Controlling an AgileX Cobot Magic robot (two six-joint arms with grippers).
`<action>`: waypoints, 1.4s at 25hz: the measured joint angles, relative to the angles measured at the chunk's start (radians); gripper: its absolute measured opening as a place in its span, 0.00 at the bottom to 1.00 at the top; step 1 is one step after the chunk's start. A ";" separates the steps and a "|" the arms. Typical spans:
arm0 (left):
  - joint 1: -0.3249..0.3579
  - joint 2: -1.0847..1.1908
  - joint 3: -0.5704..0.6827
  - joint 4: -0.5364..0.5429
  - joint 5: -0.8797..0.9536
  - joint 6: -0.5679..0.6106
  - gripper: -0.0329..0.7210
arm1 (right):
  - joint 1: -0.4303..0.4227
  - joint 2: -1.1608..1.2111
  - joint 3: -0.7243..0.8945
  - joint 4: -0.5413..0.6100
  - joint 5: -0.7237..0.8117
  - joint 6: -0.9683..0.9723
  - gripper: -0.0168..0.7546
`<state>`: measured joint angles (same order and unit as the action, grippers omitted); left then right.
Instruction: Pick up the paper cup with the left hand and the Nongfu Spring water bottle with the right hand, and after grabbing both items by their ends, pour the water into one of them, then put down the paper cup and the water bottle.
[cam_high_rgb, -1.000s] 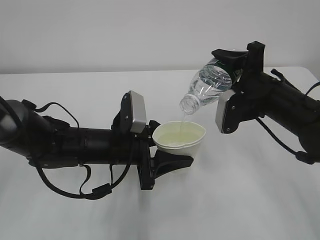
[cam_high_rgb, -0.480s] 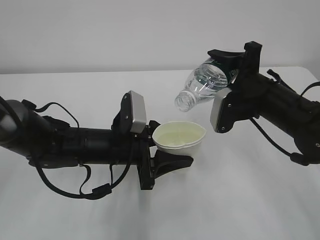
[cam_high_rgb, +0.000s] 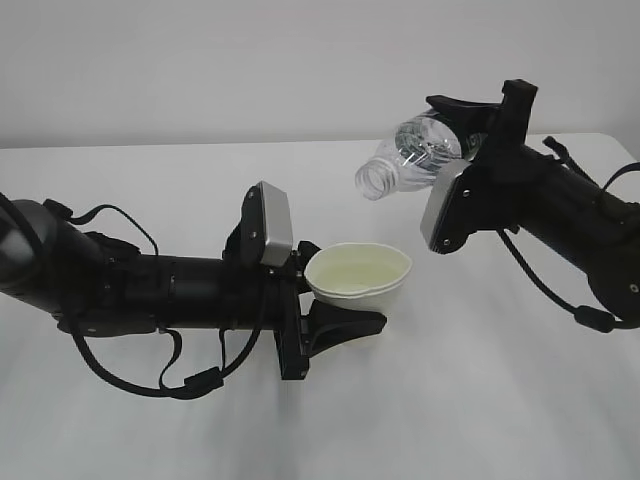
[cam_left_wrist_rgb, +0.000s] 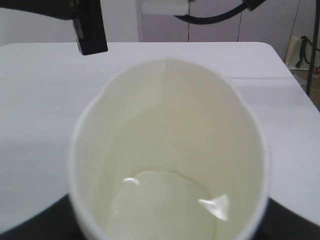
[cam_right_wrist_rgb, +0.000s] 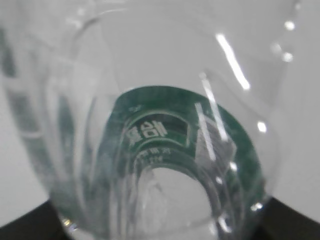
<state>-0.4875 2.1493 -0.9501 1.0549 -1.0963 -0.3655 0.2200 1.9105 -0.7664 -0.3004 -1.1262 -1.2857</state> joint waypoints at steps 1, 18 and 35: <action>0.000 0.000 0.000 0.000 0.000 0.000 0.59 | 0.000 0.000 0.000 0.001 0.000 0.013 0.60; 0.000 0.000 0.000 0.002 0.000 0.000 0.59 | 0.000 0.000 0.000 0.069 0.000 0.189 0.60; 0.000 0.000 0.000 0.002 0.003 0.000 0.59 | 0.000 0.000 0.009 0.160 0.000 0.388 0.60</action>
<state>-0.4875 2.1493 -0.9501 1.0565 -1.0936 -0.3655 0.2200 1.9105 -0.7577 -0.1404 -1.1262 -0.8973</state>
